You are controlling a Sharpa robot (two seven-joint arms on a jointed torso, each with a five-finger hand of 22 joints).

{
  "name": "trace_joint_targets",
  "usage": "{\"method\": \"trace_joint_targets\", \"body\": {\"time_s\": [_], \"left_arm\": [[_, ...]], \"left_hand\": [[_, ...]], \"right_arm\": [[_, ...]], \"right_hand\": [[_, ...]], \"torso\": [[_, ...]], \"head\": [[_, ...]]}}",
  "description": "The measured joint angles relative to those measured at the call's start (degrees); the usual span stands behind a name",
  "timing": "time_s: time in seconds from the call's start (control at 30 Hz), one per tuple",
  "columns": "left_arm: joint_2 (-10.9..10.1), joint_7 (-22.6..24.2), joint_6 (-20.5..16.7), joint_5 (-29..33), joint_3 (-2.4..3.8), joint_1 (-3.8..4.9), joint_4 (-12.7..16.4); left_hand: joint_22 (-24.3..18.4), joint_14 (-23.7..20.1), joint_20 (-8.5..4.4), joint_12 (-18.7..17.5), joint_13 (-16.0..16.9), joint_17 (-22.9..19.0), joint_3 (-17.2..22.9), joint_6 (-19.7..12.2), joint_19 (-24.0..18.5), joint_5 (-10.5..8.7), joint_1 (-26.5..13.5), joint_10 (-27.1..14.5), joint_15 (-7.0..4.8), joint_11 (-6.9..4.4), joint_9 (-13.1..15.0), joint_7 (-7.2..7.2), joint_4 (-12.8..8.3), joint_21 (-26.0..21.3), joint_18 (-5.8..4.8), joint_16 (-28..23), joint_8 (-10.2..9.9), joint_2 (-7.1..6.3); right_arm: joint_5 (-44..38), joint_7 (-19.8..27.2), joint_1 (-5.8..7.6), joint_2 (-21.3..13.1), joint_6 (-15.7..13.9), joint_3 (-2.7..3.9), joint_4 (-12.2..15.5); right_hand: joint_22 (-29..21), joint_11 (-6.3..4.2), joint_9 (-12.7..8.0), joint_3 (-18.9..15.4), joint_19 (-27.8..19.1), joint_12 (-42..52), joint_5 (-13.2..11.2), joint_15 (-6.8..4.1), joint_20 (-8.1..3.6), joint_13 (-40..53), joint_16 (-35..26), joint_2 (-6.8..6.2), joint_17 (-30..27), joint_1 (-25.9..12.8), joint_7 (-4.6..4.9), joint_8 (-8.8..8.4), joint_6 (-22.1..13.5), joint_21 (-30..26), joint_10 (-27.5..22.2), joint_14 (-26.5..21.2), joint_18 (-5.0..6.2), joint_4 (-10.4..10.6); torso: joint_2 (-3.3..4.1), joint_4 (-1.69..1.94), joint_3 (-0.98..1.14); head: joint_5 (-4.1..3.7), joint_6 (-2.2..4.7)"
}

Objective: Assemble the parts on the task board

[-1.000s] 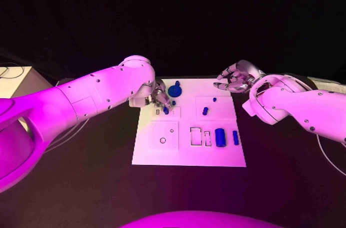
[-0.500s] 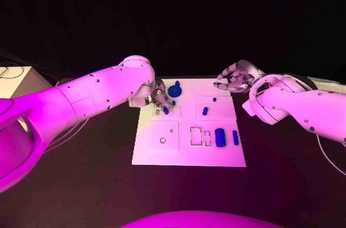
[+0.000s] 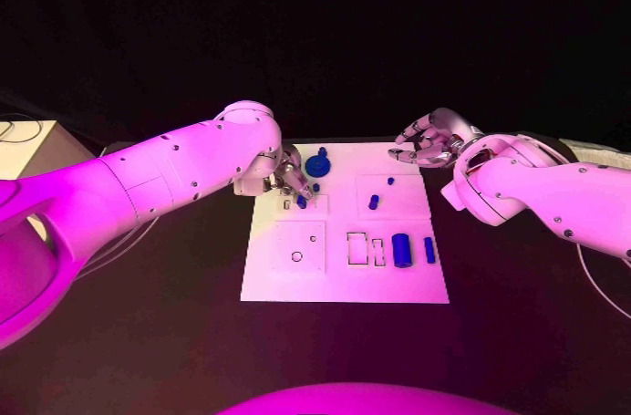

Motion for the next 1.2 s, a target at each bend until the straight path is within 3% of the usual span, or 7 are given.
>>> {"method": "trace_joint_targets", "body": {"time_s": [0.67, 0.8, 1.0, 1.2], "left_arm": [[-0.65, 0.12, -0.06, -0.47, 0.03, -0.03, 1.00], [-0.78, 0.14, -0.21, -0.52, 0.04, -0.06, 1.20], [-1.02, 0.16, -0.44, -0.44, 0.04, -0.23, 1.49], [-1.25, 0.15, -0.43, -0.36, 0.06, -0.24, 1.88]], "left_hand": [[-0.01, 0.00, 0.00, 0.27, 0.35, 0.00, -0.80, -0.01, 0.00, 0.00, 0.00, 0.00, 0.00, 0.00, 0.05, -0.01, 0.80, 0.00, 0.00, 0.00, -0.33, 0.00], [-0.01, 0.00, 0.00, 0.27, 0.32, 0.00, -1.84, -0.01, 0.00, 0.00, 0.00, 0.00, 0.00, 0.00, 0.05, -0.01, 1.84, 0.00, 0.00, 0.00, -0.56, 0.00], [-0.01, 0.00, 0.00, 0.00, -0.55, 0.00, -4.36, 0.02, -0.01, 0.00, 0.47, 0.00, 0.00, 0.00, -1.24, -0.01, 4.71, 0.00, 0.00, 0.00, -2.55, 0.48], [-0.01, 0.00, 0.21, 0.00, -0.63, 0.00, -4.93, 0.22, 0.21, 0.01, 0.70, 0.00, 0.00, 0.00, -1.84, 0.18, 5.27, 0.00, 0.01, 0.06, -3.17, 0.70]], "right_arm": [[-0.05, 0.00, 0.00, 0.03, 0.00, 0.00, -0.07], [-0.06, 0.00, 0.00, 0.03, 0.00, 0.00, -0.08], [-0.07, 0.00, 0.00, 0.02, 0.00, 0.00, -0.12], [-0.08, 0.00, 0.00, 0.05, 0.00, 0.00, -0.18]], "right_hand": [[-0.01, 0.00, 0.00, 0.00, 0.00, 0.00, 0.00, 0.00, 0.00, -0.01, 0.00, 0.00, 0.00, 0.00, 0.00, 0.00, 0.00, 0.00, 0.00, 0.00, -0.01, 0.00], [-0.01, 0.00, 0.00, 0.00, 0.00, 0.00, 0.00, 0.00, 0.00, -0.01, 0.00, 0.00, 0.00, 0.00, 0.00, 0.00, 0.00, 0.00, 0.00, 0.00, 0.00, 0.00], [0.02, 0.00, 0.00, 0.00, 0.00, 0.00, 0.00, 0.00, 0.00, -0.02, 0.00, -0.23, 0.00, -0.23, 0.00, 0.00, 0.00, 0.00, 0.00, 0.00, 0.00, 0.00], [0.04, 0.00, 0.00, 0.00, 0.00, 0.00, 0.00, 0.00, 0.00, -0.02, 0.00, -0.23, 0.00, -0.23, 0.00, 0.00, 0.00, 0.00, 0.00, 0.00, 0.00, 0.00]], "torso": [[0.00, 0.01, 0.04], [0.00, 0.01, 0.03], [0.00, 0.03, 0.02], [0.00, 0.03, 0.02]], "head": [[-0.06, -0.03], [-0.10, -0.03], [-0.14, -0.13], [-0.16, -0.15]]}}
